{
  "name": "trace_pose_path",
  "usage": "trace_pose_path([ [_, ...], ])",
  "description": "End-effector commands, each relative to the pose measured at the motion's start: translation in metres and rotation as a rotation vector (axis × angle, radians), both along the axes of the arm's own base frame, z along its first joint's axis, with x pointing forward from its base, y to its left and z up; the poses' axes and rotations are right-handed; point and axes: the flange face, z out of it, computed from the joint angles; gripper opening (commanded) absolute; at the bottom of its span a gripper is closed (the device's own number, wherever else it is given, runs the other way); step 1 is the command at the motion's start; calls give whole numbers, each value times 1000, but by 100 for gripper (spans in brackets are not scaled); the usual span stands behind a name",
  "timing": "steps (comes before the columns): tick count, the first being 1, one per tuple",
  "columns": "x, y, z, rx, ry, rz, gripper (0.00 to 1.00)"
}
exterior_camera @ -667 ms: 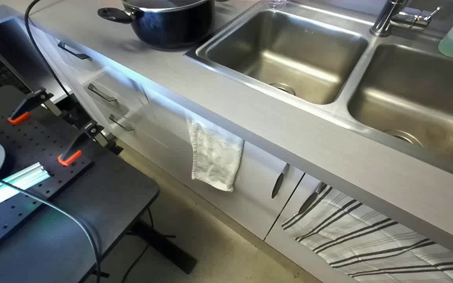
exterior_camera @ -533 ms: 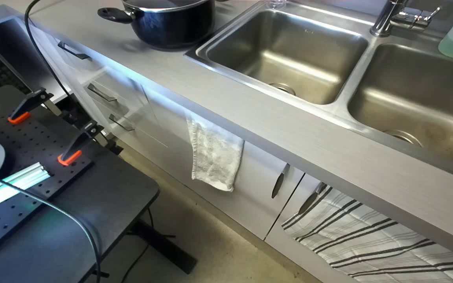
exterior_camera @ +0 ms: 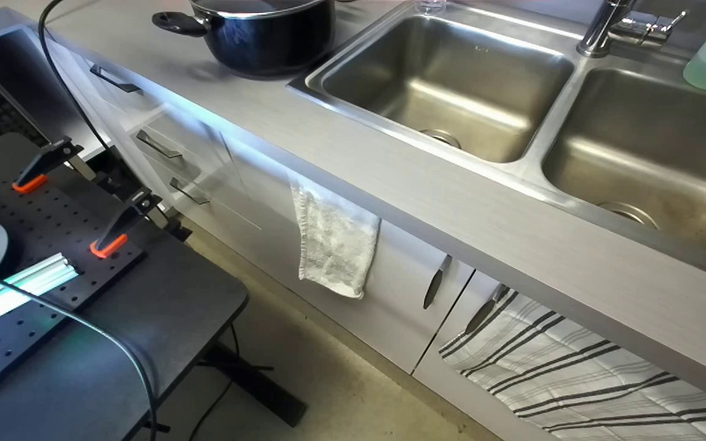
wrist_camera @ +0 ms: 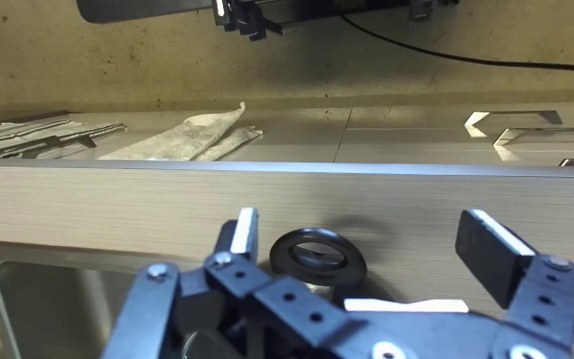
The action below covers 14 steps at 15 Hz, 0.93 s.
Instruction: Uncover the pot
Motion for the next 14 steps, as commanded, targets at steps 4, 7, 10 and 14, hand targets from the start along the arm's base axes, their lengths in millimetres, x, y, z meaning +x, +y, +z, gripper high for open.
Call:
trace_pose_path([
  [4,1,0,0,4,-3,5,100],
  [7,9,-4,1,31,-11,31,100],
  [10,21,-16,3,64,-48,52,100],
  [14,43,-38,2,117,-98,88,100],
])
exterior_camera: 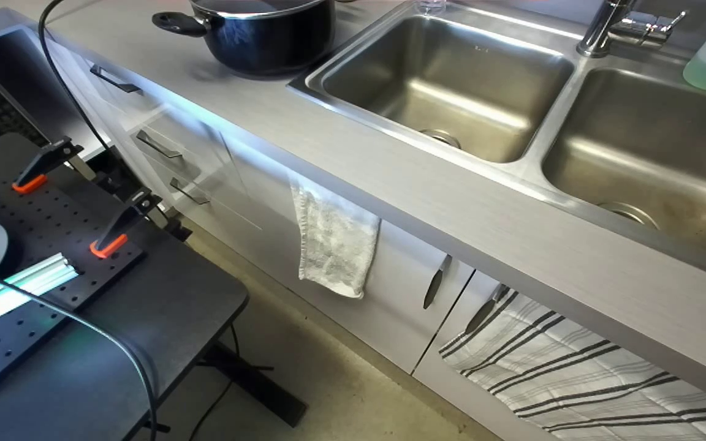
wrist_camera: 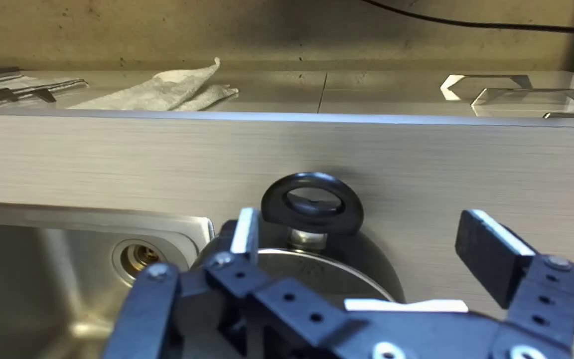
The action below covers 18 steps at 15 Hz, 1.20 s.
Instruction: Uncover the pot
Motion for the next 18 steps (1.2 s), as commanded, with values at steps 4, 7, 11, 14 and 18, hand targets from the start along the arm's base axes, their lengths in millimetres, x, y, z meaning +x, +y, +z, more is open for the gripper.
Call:
trace_pose_path([
  [4,43,-36,-4,80,-63,77,100],
  [7,64,-50,-9,102,-86,125,100],
  [11,92,-60,-16,137,-110,199,100],
  [14,109,-64,-20,160,-108,248,100],
  [18,130,-68,-25,183,-97,297,100],
])
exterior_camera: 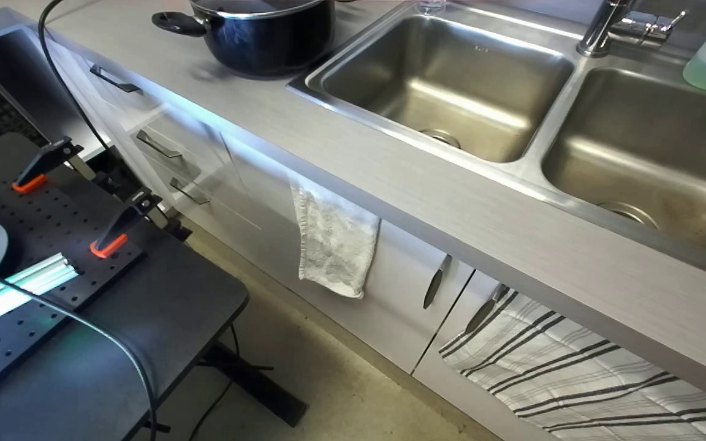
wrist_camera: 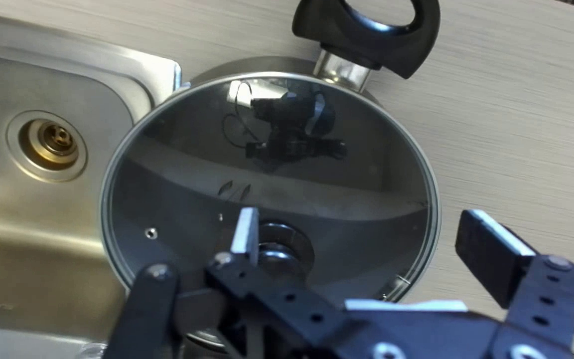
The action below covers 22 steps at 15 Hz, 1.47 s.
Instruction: Uncover the pot
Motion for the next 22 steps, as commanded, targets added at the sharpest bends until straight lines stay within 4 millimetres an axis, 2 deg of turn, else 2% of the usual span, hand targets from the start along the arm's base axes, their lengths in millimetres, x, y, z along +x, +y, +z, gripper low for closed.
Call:
trace_pose_path([
  [1,26,-5,-2,25,-5,48,100],
  [9,56,-19,-11,33,-10,91,100],
  [16,58,-31,-23,40,-35,134,100],
  [22,68,-31,-39,26,-42,161,100],
])
